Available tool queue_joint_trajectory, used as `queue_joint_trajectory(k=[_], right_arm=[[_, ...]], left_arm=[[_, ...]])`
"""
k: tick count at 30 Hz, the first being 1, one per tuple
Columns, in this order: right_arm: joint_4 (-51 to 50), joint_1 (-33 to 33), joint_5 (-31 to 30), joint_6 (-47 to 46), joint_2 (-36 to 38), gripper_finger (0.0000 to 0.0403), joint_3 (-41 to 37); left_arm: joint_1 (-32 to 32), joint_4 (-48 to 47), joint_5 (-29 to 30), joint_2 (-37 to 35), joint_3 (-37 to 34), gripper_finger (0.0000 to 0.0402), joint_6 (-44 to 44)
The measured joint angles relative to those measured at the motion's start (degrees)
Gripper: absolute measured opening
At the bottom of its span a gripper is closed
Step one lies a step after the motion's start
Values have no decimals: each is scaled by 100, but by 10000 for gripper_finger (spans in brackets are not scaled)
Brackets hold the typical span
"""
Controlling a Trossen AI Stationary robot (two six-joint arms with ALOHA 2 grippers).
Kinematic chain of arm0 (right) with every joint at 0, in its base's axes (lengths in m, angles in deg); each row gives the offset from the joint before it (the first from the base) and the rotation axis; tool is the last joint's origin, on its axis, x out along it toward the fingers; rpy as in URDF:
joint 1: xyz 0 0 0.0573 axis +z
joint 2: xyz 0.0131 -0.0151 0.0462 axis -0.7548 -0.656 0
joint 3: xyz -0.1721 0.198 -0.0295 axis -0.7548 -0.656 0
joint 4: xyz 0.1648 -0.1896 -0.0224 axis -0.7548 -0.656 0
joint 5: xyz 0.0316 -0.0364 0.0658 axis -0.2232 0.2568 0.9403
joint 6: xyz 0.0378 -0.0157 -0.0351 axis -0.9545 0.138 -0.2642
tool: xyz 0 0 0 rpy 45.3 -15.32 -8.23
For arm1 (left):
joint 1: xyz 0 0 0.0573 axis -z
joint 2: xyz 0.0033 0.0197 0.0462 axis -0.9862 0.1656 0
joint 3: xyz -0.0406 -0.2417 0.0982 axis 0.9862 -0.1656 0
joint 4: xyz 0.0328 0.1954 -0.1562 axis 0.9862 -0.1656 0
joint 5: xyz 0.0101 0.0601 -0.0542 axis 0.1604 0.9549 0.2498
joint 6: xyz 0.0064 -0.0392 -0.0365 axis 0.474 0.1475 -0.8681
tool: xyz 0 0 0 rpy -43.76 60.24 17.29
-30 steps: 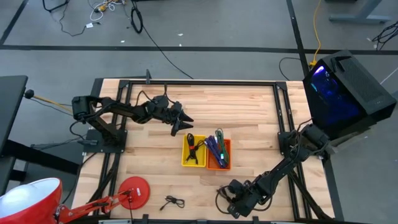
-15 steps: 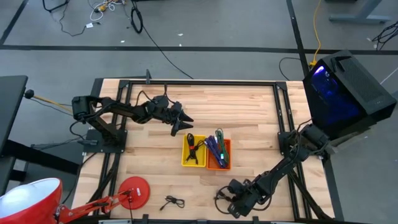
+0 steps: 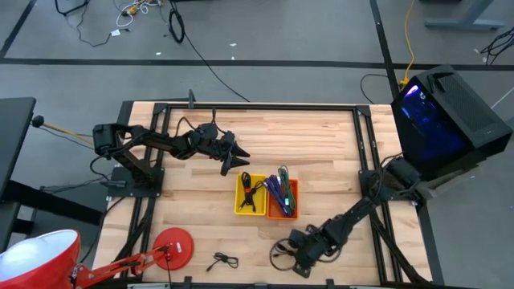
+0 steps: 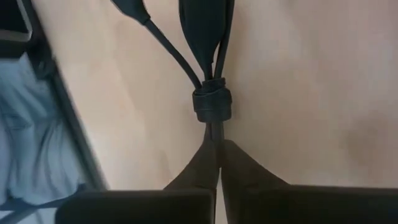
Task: Pick & Place USB Port
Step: Put the right black charger cable into the yellow bin
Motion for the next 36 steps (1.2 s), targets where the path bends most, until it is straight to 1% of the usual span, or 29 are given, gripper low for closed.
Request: queue_joint_trajectory(k=[7, 12, 13, 14, 16, 17, 21, 24, 27, 30, 34, 36], right_arm=[[324, -770, 171, 1381, 11, 1, -20], [800, -1298, -134, 2294, 100, 0, -48], [947, -1387, -100, 2361, 131, 0, -46], [1072, -1467, 91, 2381, 157, 0, -36], [1059, -1513, 452, 2522, 181, 0, -33], [1020, -1494, 525, 2571, 181, 0, -33], [949, -1298, 546, 2426, 181, 0, -35], [1543, -1145, 521, 2298, 181, 0, -35], [2390, -989, 373, 2238, 186, 0, -34], [3019, -877, -110, 2391, 189, 0, -33], [3298, -901, -676, 2899, 195, 0, -31], [3298, -1027, -820, 3161, 197, 0, -31]], left_arm=[[0, 0, 0, 2, 0, 188, -4], [0, 2, 2, 1, 0, 188, -4], [0, 4, 10, 2, 0, 188, -4], [0, 4, 28, 0, 0, 188, -8], [0, 7, 34, 2, 0, 188, -35], [-1, 2, 35, 1, 0, 188, -28], [-2, -24, 48, 2, 0, 188, -11], [-6, -22, 213, 2, 0, 188, 56], [-9, -22, 461, 2, 0, 188, 120], [-9, -22, 501, 2, 0, 188, 124], [-4, -17, 479, 2, 0, 188, 131], [-9, 20, 341, 2, 0, 188, 107]])
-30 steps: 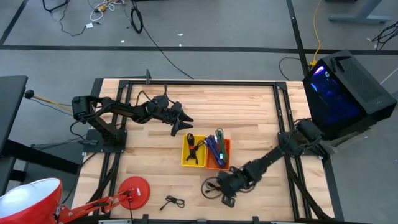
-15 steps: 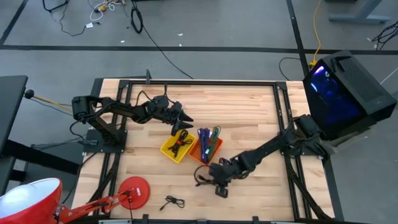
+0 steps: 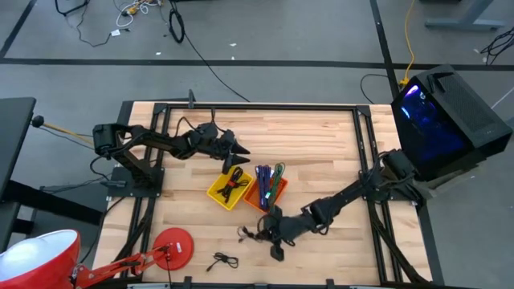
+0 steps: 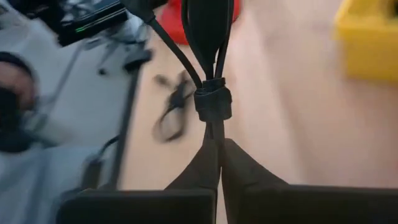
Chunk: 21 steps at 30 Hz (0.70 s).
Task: Pick & Place USB Port
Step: Put the right black charger cable into the yellow bin
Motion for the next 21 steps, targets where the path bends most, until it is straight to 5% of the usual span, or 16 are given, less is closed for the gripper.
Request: queue_joint_trajectory(k=[11, 21], right_arm=[[138, -760, -896, 1939, 892, 0, 11], [-1209, -1104, -2007, 2577, 2170, 0, 15]], left_arm=[[141, 1025, -627, 0, 2, 188, -128], [185, 2527, -1416, 0, 2, 188, -320]])
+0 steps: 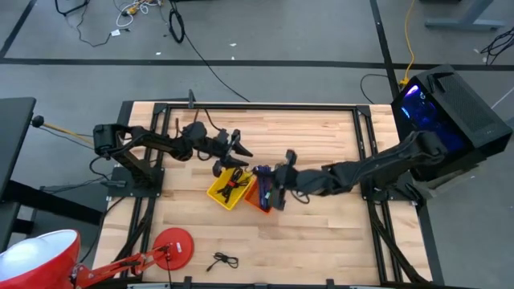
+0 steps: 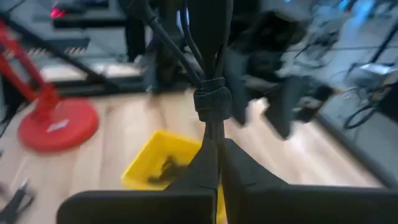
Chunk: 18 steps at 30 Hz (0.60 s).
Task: Pick & Place USB Port
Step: Put the right black charger cable into the yellow bin
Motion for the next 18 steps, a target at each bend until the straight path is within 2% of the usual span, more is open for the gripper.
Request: queue_joint_trajectory(k=[7, 10, 18], right_arm=[[80, -271, 51, 175, 167, 0, 0], [165, -388, 283, 158, 102, 0, 0], [538, -569, 609, 228, 75, 0, -2]], left_arm=[[264, 1042, 66, 2, 0, 188, -182], [430, 1387, 250, 0, 4, 188, -142], [807, 1470, 965, 0, 4, 188, 458]])
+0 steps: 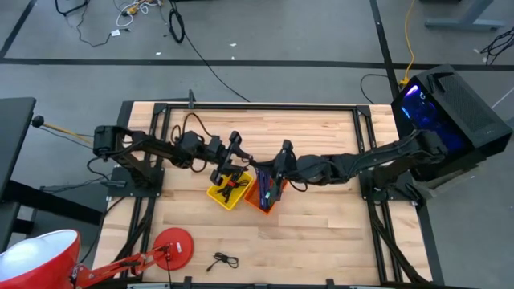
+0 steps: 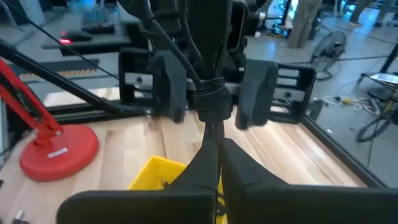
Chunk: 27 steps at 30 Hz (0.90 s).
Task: Pick & Place USB Port
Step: Put the right black charger cable into the yellow bin
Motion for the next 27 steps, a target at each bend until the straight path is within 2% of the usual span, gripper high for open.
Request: queue_joint_trajectory(k=[10, 17, 20, 24, 27], right_arm=[[158, -50, 140, 7, -169, 0, 2], [230, -81, 198, 20, -247, 0, 0], [317, -109, 389, 22, -260, 0, 0], [265, -130, 384, 24, -271, 0, 0], [248, -131, 380, 26, -271, 0, -2]], left_arm=[[244, 37, 876, 0, 0, 188, 655], [245, 6, 878, 0, 161, 177, 720], [248, -101, 741, 0, 300, 136, 717], [248, -300, 721, 0, 376, 35, 777], [246, -351, 766, 0, 376, 32, 727]])
